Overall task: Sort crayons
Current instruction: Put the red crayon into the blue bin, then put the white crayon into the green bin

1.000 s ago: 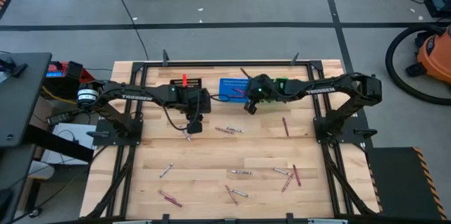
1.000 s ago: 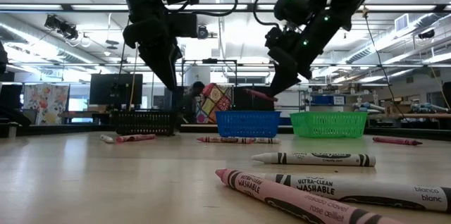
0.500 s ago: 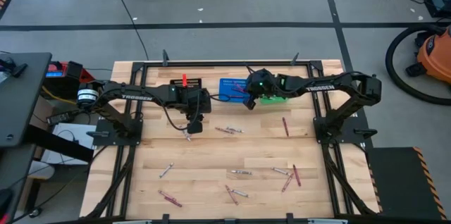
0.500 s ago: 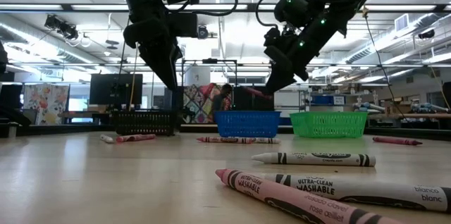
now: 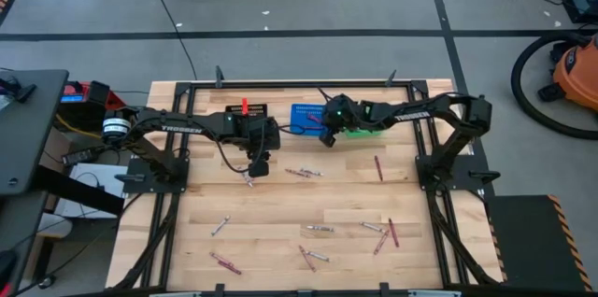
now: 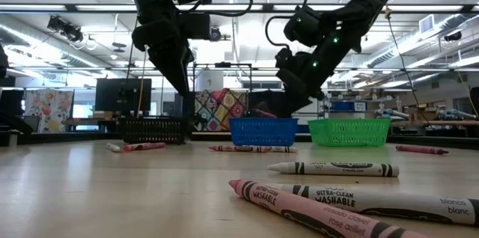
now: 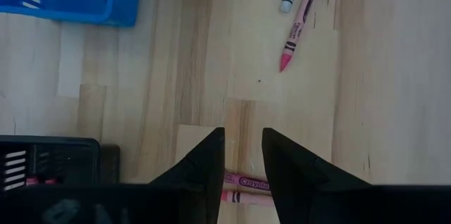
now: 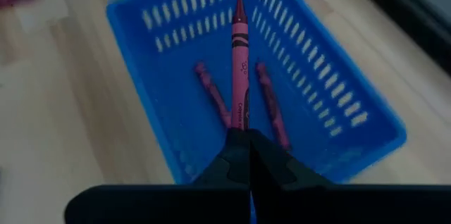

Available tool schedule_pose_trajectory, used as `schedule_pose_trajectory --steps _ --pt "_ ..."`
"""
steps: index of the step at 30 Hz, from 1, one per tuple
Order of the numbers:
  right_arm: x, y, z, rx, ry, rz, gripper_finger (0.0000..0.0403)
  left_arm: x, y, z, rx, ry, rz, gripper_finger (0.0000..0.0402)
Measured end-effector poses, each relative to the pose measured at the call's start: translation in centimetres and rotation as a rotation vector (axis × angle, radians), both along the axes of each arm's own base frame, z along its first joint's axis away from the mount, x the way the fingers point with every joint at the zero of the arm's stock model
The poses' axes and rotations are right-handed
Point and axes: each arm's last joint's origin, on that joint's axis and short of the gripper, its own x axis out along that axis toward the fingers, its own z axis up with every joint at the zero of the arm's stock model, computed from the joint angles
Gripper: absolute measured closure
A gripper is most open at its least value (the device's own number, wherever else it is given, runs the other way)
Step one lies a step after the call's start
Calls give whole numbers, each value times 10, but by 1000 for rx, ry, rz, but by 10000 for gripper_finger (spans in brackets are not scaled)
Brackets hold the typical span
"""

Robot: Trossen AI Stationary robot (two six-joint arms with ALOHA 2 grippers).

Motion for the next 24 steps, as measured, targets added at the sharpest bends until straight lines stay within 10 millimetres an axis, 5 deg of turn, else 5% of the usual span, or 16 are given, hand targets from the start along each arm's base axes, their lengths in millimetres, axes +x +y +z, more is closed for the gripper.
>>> schedule_pose_trajectory --steps 24 --pt "1 0 2 -52 6 -6 322 -3 0 -1 -51 17 108 294"
